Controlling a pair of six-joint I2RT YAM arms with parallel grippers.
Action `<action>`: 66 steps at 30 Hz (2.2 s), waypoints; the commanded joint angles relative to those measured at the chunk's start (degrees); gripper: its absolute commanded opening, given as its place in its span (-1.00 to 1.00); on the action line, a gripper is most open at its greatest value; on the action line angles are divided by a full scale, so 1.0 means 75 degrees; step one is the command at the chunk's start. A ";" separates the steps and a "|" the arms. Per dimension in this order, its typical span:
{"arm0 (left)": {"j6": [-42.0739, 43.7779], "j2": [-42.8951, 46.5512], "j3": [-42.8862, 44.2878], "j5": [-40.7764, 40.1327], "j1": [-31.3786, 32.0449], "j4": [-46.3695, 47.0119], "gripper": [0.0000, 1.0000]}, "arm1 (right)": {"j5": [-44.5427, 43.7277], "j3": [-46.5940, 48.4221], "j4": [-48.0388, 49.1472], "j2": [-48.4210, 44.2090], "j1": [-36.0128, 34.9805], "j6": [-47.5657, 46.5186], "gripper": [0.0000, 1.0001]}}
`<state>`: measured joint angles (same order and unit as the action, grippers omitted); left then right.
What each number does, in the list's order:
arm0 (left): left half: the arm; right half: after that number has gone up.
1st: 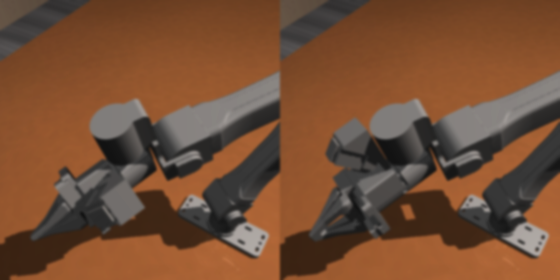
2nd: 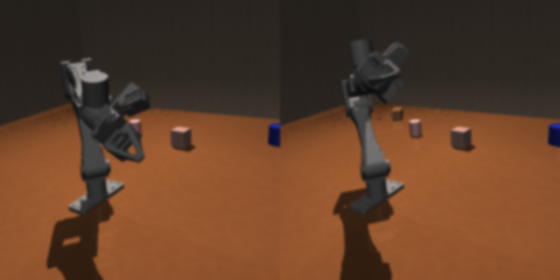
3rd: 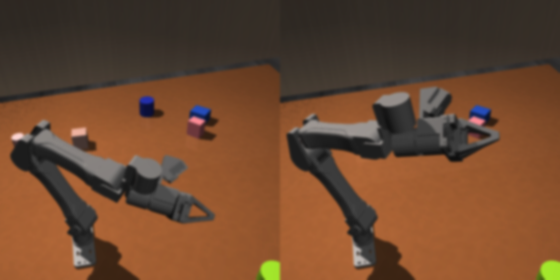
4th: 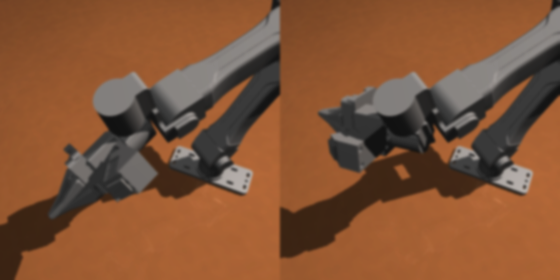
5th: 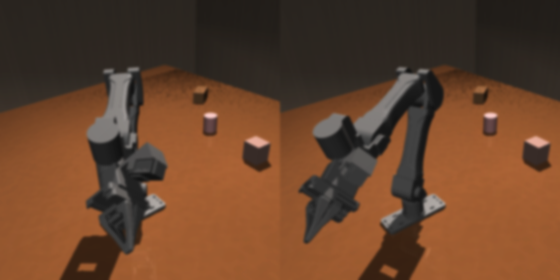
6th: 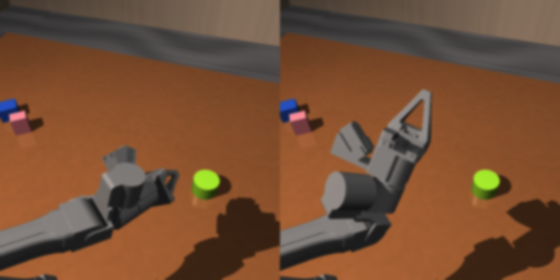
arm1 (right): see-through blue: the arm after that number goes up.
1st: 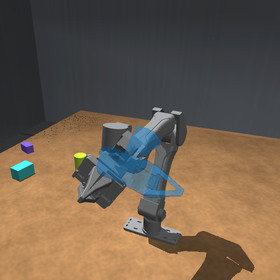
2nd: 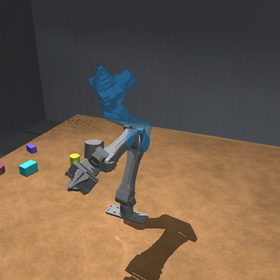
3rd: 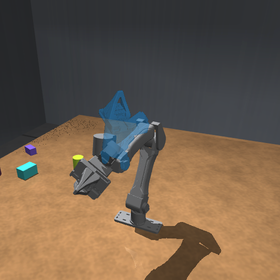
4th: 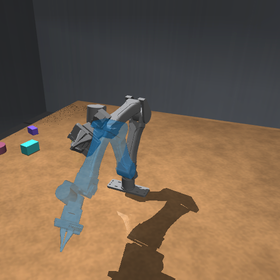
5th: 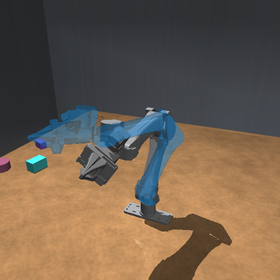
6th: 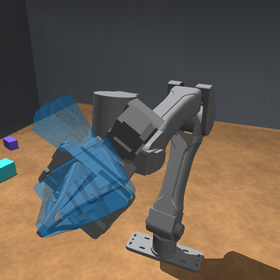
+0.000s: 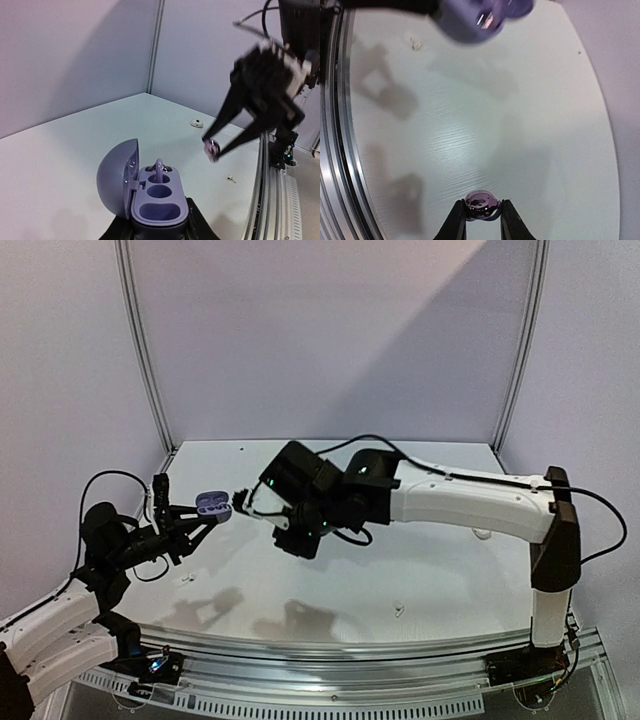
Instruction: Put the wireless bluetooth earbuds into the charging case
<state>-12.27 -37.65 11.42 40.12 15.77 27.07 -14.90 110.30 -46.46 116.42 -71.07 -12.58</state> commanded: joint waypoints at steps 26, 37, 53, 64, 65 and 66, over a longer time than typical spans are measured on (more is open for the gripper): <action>0.1410 -0.2148 0.2942 -0.1141 0.2471 -0.0815 -1.00 | -0.1134 0.1149 0.2156 -0.0667 -0.0621 -0.2256 -0.75; 0.1500 -0.2119 0.3032 -0.1166 0.2662 -0.0567 -1.00 | -0.1509 0.0906 0.2201 -0.0491 -0.0618 -0.2300 -0.76; 0.1293 -0.2070 0.3035 -0.1236 0.2714 -0.0369 -1.00 | -0.1686 0.0781 0.1975 -0.0400 -0.0619 -0.2372 -0.77; 0.1248 -0.2140 0.3060 -0.1305 0.2714 -0.0130 -1.00 | -0.1196 0.0717 0.1975 -0.0355 -0.0623 -0.2459 -0.72; 0.1283 -0.2140 0.3064 -0.1297 0.2714 -0.0118 -1.00 | -0.1145 0.0734 0.1967 -0.0339 -0.0620 -0.2433 -0.70; 0.1315 -0.2145 0.3060 -0.1270 0.2714 -0.0107 -1.00 | -0.1117 0.0745 0.1971 -0.0327 -0.0615 -0.2421 -0.68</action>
<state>-2.74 -53.67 32.75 30.57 35.11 22.35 -26.04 116.57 -30.15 111.96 -75.35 -30.76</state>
